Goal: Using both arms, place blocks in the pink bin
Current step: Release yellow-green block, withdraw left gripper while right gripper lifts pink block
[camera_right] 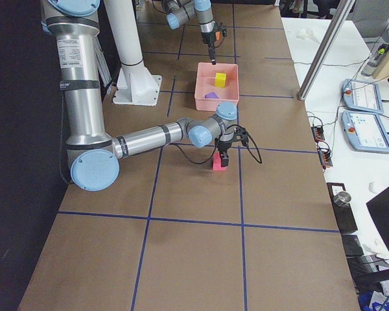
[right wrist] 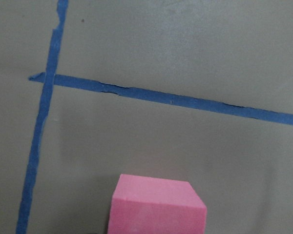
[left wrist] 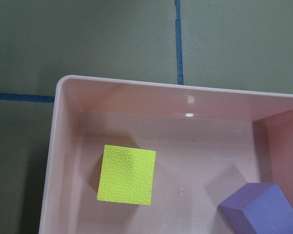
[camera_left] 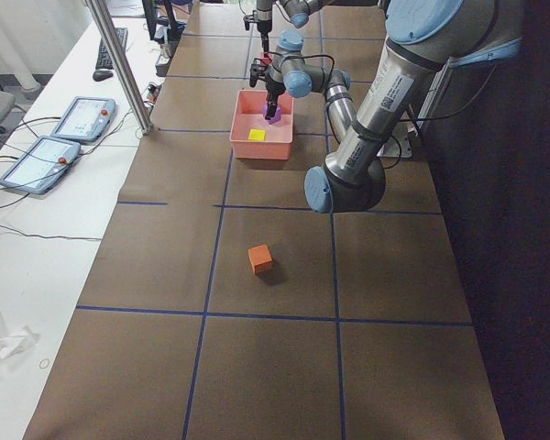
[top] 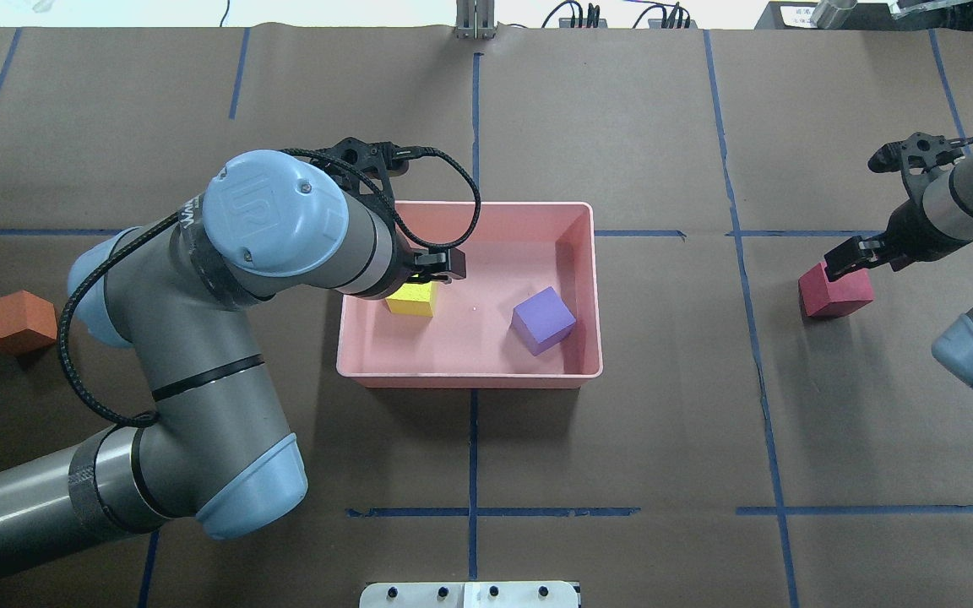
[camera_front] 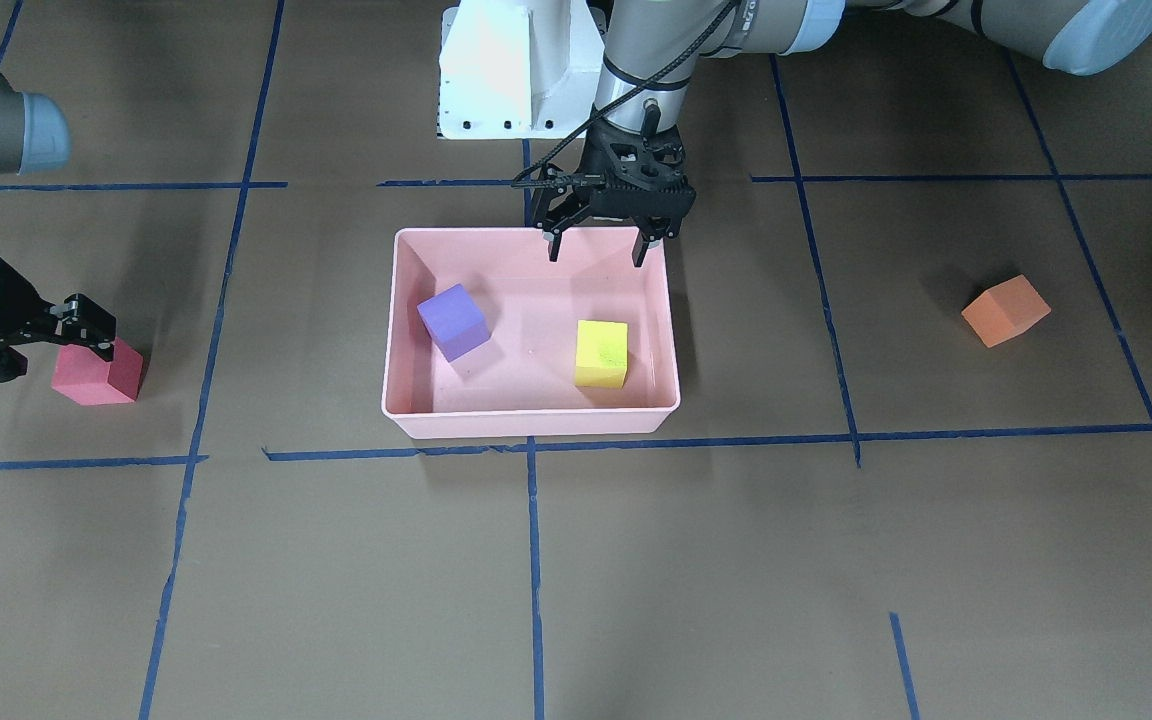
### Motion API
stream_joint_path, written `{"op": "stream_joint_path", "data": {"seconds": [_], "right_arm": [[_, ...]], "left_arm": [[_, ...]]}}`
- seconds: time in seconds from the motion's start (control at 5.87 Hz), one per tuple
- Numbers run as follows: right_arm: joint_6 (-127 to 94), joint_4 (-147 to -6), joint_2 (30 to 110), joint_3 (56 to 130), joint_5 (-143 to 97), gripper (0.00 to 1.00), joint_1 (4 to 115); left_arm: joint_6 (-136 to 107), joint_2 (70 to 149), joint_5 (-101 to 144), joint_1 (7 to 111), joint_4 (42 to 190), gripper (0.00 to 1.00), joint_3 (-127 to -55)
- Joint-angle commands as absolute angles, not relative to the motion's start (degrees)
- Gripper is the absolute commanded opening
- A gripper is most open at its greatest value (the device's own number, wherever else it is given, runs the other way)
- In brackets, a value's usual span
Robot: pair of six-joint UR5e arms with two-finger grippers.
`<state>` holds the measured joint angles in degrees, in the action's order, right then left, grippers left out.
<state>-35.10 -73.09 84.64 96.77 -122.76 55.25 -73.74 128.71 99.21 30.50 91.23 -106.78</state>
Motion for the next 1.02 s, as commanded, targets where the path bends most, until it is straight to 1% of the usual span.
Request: {"op": "stream_joint_path", "data": {"seconds": [0.0, 0.17, 0.51, 0.68, 0.85], "right_arm": [[-35.16, -73.04, 84.38, 94.84, -121.13, 1.0, 52.57], [-35.16, -73.04, 83.16, 92.57, -120.33, 0.98, 51.6], [-34.72, -73.12, 81.74, 91.49, -119.79, 0.45, 51.07], [-35.15, -73.13, 80.78, 92.63, -120.32, 0.36, 51.06], [-35.33, -74.08, 79.29, 94.99, -120.58, 0.36, 51.24]], "left_arm": [[-73.74, 128.67, 99.14, 30.5, 91.23, 1.0, -106.87], [-73.74, 128.58, 99.14, 30.5, 91.23, 1.0, -106.88], [-73.57, 127.89, 99.31, 30.5, 91.23, 1.0, -107.14], [-73.48, 127.53, 99.58, 30.5, 91.23, 1.0, -107.4], [-70.87, 127.27, 99.67, 30.67, 91.06, 1.0, -107.49]]}}
